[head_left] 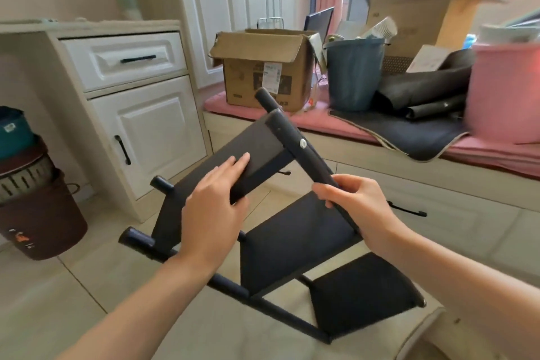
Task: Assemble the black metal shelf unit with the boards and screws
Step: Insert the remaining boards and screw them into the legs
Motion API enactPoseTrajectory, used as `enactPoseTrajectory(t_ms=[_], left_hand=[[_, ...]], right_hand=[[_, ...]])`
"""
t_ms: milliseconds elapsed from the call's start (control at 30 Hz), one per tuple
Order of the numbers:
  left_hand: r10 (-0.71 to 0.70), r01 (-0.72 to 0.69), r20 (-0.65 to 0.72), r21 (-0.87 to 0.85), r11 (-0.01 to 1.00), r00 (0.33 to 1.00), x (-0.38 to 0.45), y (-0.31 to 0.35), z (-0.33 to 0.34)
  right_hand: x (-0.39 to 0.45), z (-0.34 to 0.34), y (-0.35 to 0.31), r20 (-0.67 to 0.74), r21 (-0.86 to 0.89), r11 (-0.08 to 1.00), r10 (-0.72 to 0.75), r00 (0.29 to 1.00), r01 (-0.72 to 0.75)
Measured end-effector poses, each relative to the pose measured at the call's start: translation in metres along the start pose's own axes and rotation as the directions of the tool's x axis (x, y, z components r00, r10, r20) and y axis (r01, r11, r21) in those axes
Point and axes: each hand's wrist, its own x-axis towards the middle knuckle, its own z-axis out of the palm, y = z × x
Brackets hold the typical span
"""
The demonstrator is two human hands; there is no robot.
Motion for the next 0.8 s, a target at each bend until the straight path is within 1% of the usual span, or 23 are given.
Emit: enactPoseTrajectory(t_ms=[67,167,233,333,433,500,600,700,800], left_hand=[[0.069,-0.071,0.029,0.075,0.995,0.997,0.006,0.021,-0.002],[0.167,-0.181,0.079,0.23,0.956,0.983,0.014,0.048,0.004],[0.197,-0.22,0.103,0.322,0.921,0.975,0.02,0.063,0.011],[0.234,-0.277,0.152,0.417,0.866,0.96,0.024,0.079,0.028],[0.284,-0.353,0.219,0.424,0.834,0.933,0.025,0.079,0.041],[0.323,-0.414,0.275,0.409,0.813,0.906,0.026,0.076,0.046],[0.357,-0.469,0.33,0.383,0.796,0.874,0.026,0.075,0.051],[0.367,-0.493,0.361,0.372,0.786,0.857,0.028,0.079,0.057],[0.357,-0.505,0.404,0.357,0.786,0.842,0.033,0.084,0.063]], right_hand=[[-0.004,-0.014,0.004,-0.028,0.057,0.998,-0.009,1.0,0.01],[-0.009,-0.029,0.014,-0.057,0.081,0.994,-0.069,0.996,0.073],[-0.009,-0.038,0.025,-0.075,0.077,0.991,-0.105,0.992,0.111],[-0.007,-0.049,0.042,-0.1,0.052,0.991,-0.116,0.988,0.121],[-0.002,-0.061,0.055,-0.146,0.007,0.995,-0.094,0.985,0.096],[0.003,-0.072,0.062,-0.195,-0.052,0.996,-0.081,0.977,0.072],[0.009,-0.088,0.069,-0.256,-0.152,0.988,-0.073,0.964,0.034],[0.014,-0.095,0.071,-0.258,-0.264,0.964,-0.067,0.964,-0.004],[0.022,-0.099,0.068,-0.258,-0.319,0.942,0.022,0.966,-0.106]])
